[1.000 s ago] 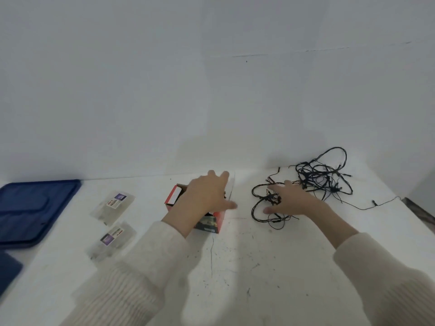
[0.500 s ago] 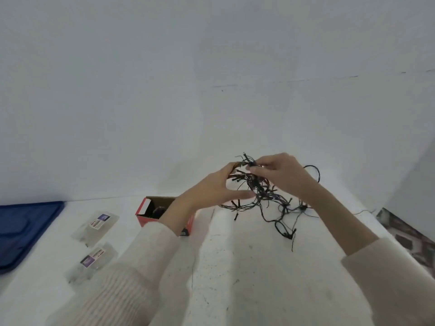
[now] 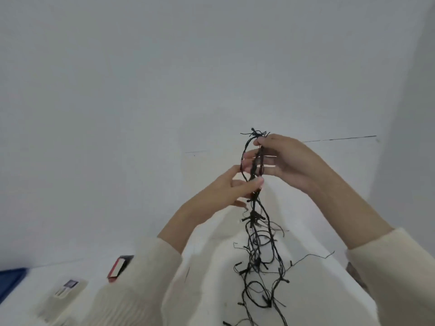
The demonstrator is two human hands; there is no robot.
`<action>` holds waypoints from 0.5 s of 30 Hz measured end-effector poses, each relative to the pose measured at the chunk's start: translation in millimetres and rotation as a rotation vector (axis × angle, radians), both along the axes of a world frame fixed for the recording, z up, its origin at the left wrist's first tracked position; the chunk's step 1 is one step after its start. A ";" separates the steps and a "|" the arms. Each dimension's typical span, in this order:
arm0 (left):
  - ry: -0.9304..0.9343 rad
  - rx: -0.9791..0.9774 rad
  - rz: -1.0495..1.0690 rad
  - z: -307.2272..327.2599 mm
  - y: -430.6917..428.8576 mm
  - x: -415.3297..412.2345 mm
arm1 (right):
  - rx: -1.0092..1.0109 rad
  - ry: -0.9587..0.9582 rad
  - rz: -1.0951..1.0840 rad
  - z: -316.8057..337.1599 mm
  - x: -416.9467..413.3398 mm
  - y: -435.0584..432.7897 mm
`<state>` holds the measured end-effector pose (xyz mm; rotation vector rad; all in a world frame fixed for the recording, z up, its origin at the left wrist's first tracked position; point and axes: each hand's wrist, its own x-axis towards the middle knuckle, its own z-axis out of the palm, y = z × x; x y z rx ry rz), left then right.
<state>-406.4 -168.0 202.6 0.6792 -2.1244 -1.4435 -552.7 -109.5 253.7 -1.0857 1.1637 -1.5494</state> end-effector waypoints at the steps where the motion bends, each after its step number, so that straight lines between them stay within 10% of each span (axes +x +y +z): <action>1: -0.016 -0.004 -0.016 -2.6 7.1 -9.0 | -0.028 -0.062 -0.007 6.1 1.2 0.6; 15: 0.069 -0.032 0.169 -1.3 -21.4 24.9 | 0.005 0.287 -0.387 6.0 -44.0 16.8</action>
